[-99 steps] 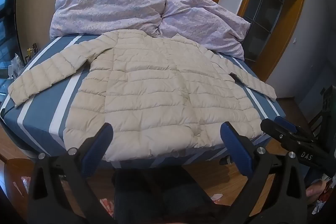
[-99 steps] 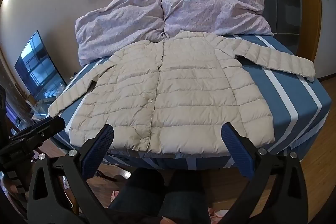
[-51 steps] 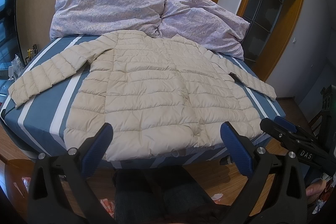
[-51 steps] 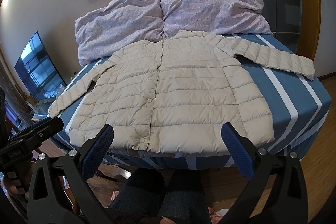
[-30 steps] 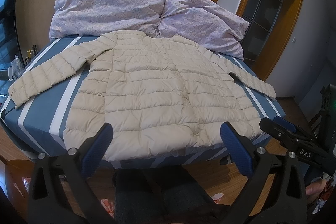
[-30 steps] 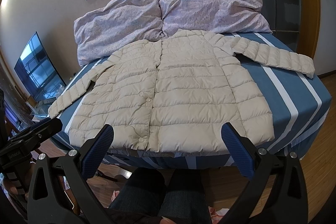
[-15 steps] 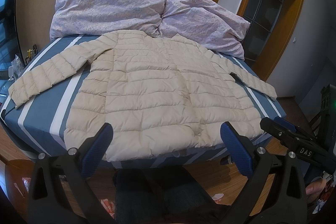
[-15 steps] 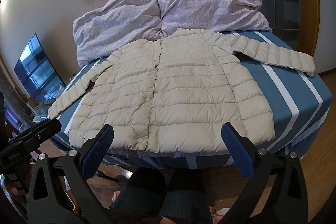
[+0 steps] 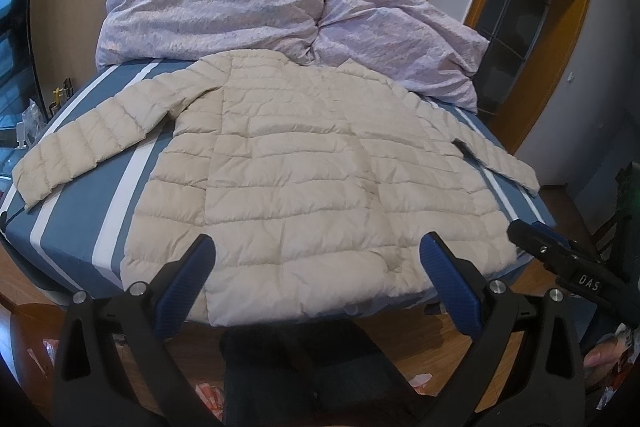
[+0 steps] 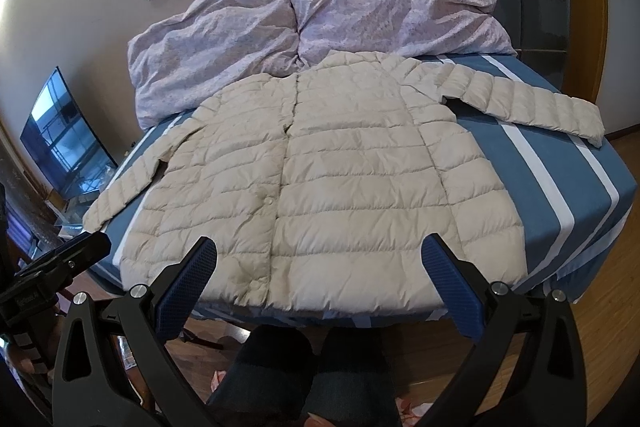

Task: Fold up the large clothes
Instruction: 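Move the right tool to the jacket sleeve and grasp its cuff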

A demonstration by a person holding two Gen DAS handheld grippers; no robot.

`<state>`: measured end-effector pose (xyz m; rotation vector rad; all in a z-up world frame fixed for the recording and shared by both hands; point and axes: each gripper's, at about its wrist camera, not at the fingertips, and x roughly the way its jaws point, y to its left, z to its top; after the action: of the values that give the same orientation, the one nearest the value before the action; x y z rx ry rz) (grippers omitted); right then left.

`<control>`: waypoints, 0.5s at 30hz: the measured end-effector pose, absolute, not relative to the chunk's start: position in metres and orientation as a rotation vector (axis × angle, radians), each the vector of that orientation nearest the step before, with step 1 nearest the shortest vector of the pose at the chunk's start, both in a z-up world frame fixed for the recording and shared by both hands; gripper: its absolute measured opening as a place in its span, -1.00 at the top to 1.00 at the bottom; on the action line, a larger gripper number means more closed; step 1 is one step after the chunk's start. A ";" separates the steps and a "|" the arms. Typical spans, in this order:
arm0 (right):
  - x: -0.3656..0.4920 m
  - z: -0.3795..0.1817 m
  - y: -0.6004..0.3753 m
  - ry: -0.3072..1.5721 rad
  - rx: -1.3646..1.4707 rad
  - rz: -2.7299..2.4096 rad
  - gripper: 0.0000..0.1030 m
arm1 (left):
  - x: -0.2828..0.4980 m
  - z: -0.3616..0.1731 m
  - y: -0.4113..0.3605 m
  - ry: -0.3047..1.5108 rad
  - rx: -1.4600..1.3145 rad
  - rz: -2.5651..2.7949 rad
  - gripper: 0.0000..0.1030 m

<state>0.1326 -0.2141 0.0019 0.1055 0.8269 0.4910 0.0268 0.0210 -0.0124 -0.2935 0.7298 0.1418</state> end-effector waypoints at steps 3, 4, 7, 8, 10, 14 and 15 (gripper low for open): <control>0.150 -0.001 -0.212 0.848 0.106 0.459 -0.97 | 0.045 -0.021 0.031 0.747 -0.288 0.172 -0.96; 0.155 -0.003 -0.212 0.853 0.106 0.448 -0.97 | 0.049 -0.022 0.033 0.753 -0.285 0.181 -0.96; 0.181 -0.010 -0.216 0.877 0.114 0.404 -0.97 | 0.071 -0.032 0.045 0.776 -0.276 0.216 -0.96; 0.191 -0.013 -0.219 0.887 0.120 0.389 -0.97 | 0.079 -0.035 0.050 0.784 -0.273 0.225 -0.96; 0.212 -0.020 -0.225 0.905 0.136 0.355 -0.97 | 0.095 -0.041 0.059 0.796 -0.265 0.240 -0.96; 0.253 -0.033 -0.249 0.921 0.163 0.253 -0.97 | 0.126 -0.050 0.074 0.793 -0.212 0.298 -0.96; 0.264 -0.036 -0.258 0.918 0.171 0.222 -0.97 | 0.133 -0.051 0.076 0.791 -0.200 0.310 -0.96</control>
<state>0.2644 -0.2578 -0.0361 0.1712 0.9183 0.2221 0.1325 0.0762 -0.0513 -0.1999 0.7915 0.3098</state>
